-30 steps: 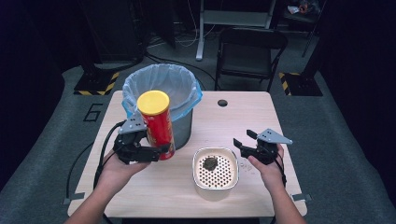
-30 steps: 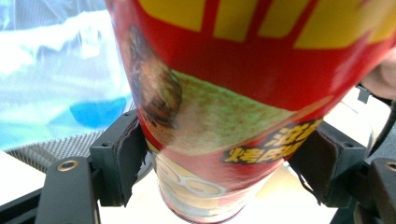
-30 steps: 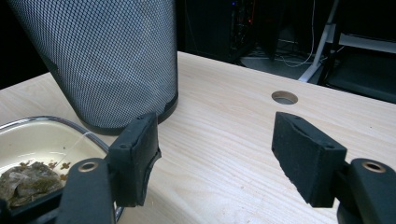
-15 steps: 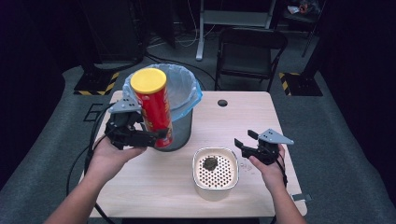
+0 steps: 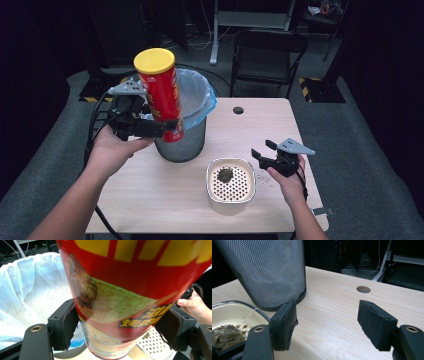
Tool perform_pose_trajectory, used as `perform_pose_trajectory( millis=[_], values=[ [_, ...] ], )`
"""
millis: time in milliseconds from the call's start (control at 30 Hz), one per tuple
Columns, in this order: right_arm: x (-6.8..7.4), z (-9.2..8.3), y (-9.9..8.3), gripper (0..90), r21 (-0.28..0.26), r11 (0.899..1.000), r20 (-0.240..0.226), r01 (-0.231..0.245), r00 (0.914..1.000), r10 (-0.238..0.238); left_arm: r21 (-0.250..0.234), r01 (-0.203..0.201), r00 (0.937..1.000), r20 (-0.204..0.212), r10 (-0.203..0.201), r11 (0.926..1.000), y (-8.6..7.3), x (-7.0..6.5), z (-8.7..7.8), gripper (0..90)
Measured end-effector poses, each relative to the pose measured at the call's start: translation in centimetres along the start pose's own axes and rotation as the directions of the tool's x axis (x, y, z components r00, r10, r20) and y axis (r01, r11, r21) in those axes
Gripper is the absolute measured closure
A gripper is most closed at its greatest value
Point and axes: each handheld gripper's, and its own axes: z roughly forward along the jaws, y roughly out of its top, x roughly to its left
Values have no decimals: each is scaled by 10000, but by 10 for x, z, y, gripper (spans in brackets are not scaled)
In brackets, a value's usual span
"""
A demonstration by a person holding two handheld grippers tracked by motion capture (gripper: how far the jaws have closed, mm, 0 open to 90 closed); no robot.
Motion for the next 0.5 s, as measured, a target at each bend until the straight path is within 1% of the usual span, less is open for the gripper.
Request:
perform_pose_trajectory(
  millis=[67, 100, 167, 200, 233, 267, 333, 400, 433, 500],
  values=[
    [0, 0, 0, 313, 45, 10000, 29, -14, 10000, 14, 26, -38, 10000, -42, 38, 10000, 4, 2, 2, 235],
    [0, 0, -1, 313, 76, 10000, 5, -35, 10000, 35, -51, -16, 10000, -84, 15, 10000, 5, 3, 4, 235],
    [-1, 0, -1, 313, 65, 10000, 12, -46, 10000, 46, 25, -18, 9999, -103, 18, 10000, 9, 7, 6, 235],
    [-1, 0, -1, 313, 60, 10000, 13, -56, 10000, 56, -47, 78, 9999, -107, -78, 10000, 11, 8, 8, 235],
    [-1, 0, -1, 313, 54, 10000, 15, -64, 10000, 64, 1, 101, 9999, -15, -101, 9999, 13, 10, 9, 235],
    [-1, 0, -1, 313, 58, 10000, 12, -58, 10000, 58, -116, 111, 9999, 14, -111, 9999, 15, 12, 12, 235],
    [-1, 0, -1, 313, 52, 10000, -2, -53, 10000, 53, -58, 151, 9998, 111, -150, 9999, 19, 18, 17, 235],
    [0, 0, -1, 313, 76, 10000, 1, -64, 10000, 64, -125, 77, 10000, 19, -76, 9999, 22, 24, 23, 235],
    [0, 1, -1, 313, 38, 10000, -4, -27, 10000, 27, -64, 78, 10000, -38, -78, 9999, 24, 27, 25, 235],
    [0, 1, -1, 314, 52, 10000, 1, -11, 10000, 11, -149, 194, 9998, -53, -195, 9997, 27, 34, 31, 235]
  ],
)
